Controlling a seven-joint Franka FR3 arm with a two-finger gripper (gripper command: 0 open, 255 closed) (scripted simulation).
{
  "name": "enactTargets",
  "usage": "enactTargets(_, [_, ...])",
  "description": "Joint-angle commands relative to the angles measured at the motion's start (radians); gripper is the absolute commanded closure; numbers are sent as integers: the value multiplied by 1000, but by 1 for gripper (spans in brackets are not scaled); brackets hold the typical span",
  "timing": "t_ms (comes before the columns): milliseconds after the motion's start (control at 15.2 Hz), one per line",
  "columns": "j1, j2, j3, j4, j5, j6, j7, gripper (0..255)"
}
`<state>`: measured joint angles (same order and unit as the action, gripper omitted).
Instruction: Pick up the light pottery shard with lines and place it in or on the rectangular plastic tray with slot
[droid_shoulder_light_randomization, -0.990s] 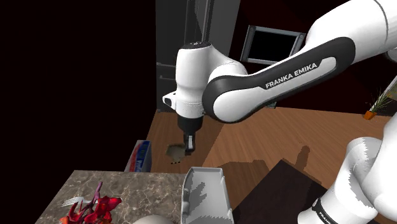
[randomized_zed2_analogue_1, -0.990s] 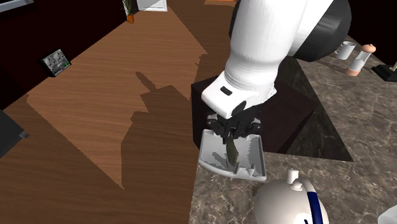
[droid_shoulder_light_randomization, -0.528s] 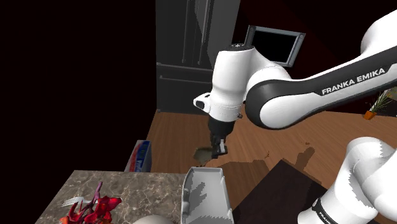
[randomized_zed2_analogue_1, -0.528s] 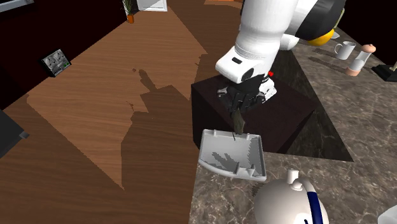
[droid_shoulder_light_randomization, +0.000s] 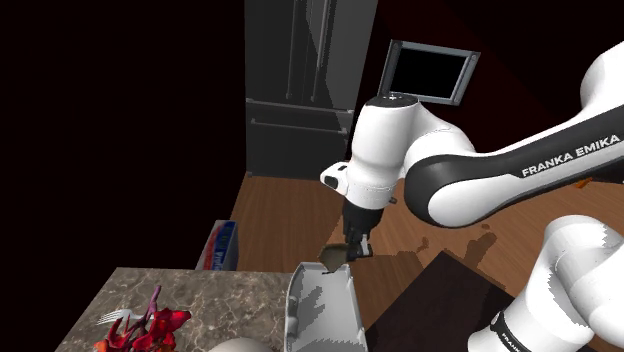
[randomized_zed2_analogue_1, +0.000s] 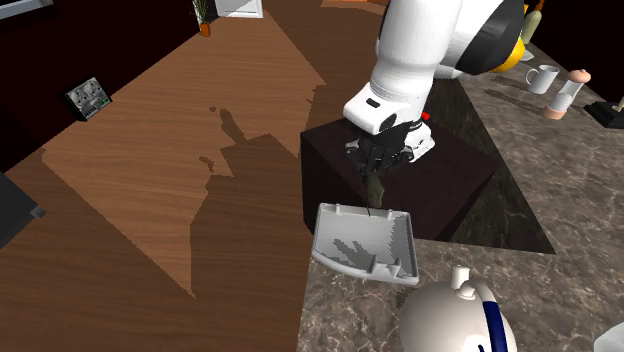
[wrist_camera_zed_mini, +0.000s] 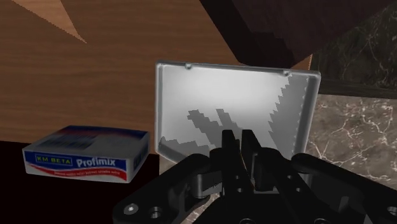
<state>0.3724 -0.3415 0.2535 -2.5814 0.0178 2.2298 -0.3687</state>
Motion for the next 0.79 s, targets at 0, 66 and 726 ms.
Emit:
enactTargets(0, [-1,19,4,-13,-4,32,6,255])
enactTargets(66, [-2,28,6,-20,-6,48,8,255])
enactTargets(726, [-12,106,18,-60,-28,164,32,255])
